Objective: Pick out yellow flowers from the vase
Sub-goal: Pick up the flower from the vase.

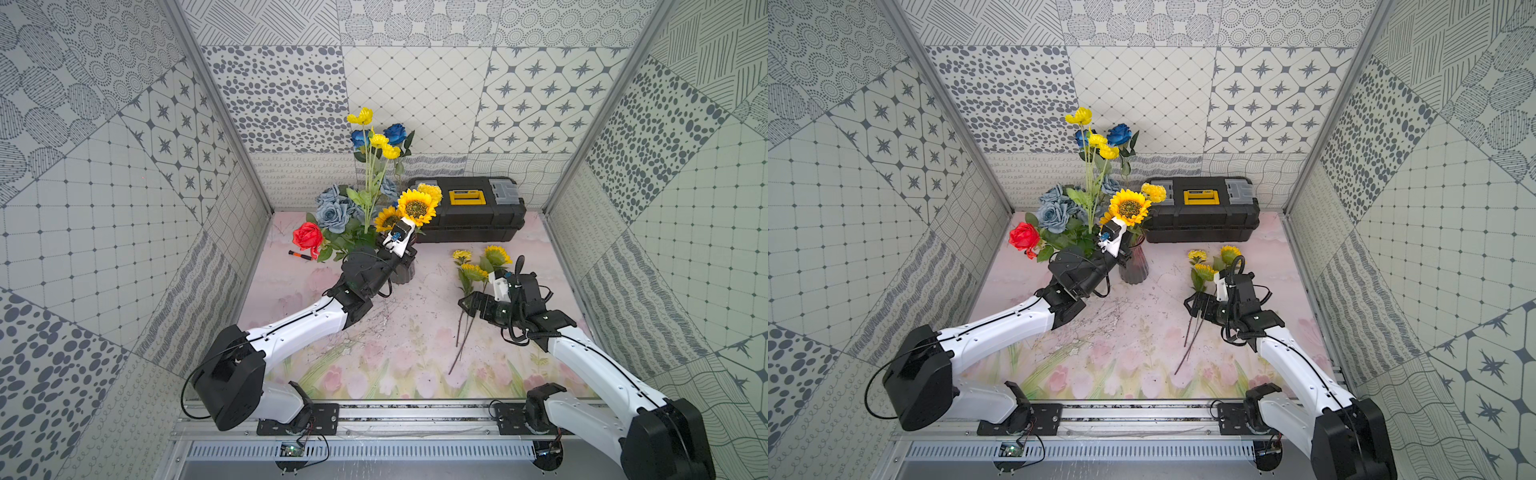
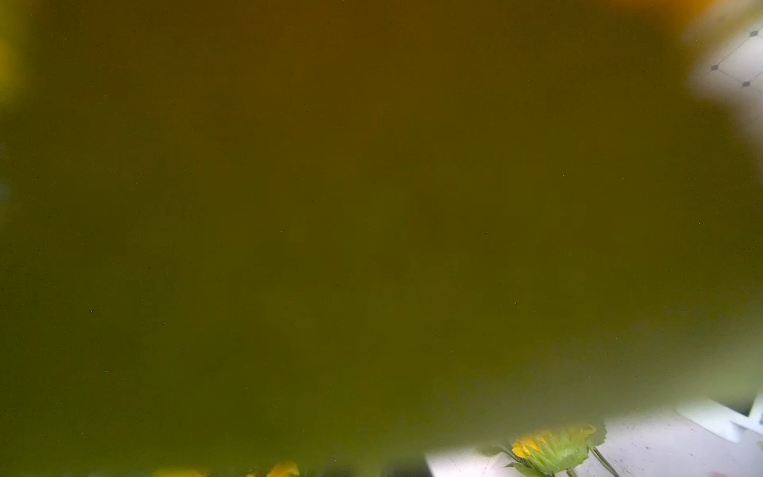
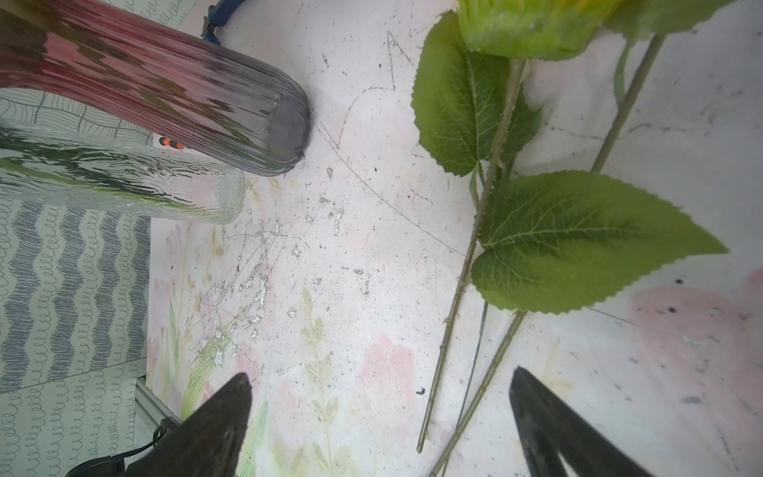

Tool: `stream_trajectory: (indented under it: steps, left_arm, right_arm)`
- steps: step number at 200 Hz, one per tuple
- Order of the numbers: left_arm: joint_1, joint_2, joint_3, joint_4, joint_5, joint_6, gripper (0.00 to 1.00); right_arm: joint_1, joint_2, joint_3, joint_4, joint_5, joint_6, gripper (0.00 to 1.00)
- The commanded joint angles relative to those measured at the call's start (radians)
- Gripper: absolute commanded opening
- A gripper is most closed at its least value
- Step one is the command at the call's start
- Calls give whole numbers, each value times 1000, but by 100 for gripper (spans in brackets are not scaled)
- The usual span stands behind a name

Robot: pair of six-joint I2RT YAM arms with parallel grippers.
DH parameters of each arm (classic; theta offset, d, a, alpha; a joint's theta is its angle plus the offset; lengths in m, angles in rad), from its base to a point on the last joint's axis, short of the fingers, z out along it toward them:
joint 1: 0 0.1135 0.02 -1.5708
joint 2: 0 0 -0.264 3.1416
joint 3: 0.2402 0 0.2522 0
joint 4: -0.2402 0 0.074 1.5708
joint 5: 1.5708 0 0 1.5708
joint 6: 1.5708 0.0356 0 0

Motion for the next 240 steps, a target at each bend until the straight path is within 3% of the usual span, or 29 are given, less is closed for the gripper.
stream_trajectory:
  steps: [1,55,111,175,214,240]
  left_arm:
    - [6,-15,22,4,45,-21,1]
    - [6,-49,53,-21,53,-4,2]
    - [8,-113,181,-206,101,27,0]
    - [22,-211,358,-477,245,-23,2]
    - [77,-224,522,-754,418,-138,2]
    - [82,-282,449,-733,448,-179,3]
  right_arm:
    - [-6,-24,4,16,0,13,98]
    - [-5,-24,-5,31,-11,22,98]
    - [-5,-37,-17,36,-14,26,98]
    - [-5,-27,-24,56,-30,29,98]
    - [-4,-34,-18,103,-106,-10,98]
    - [0,-50,-5,115,-158,-54,98]
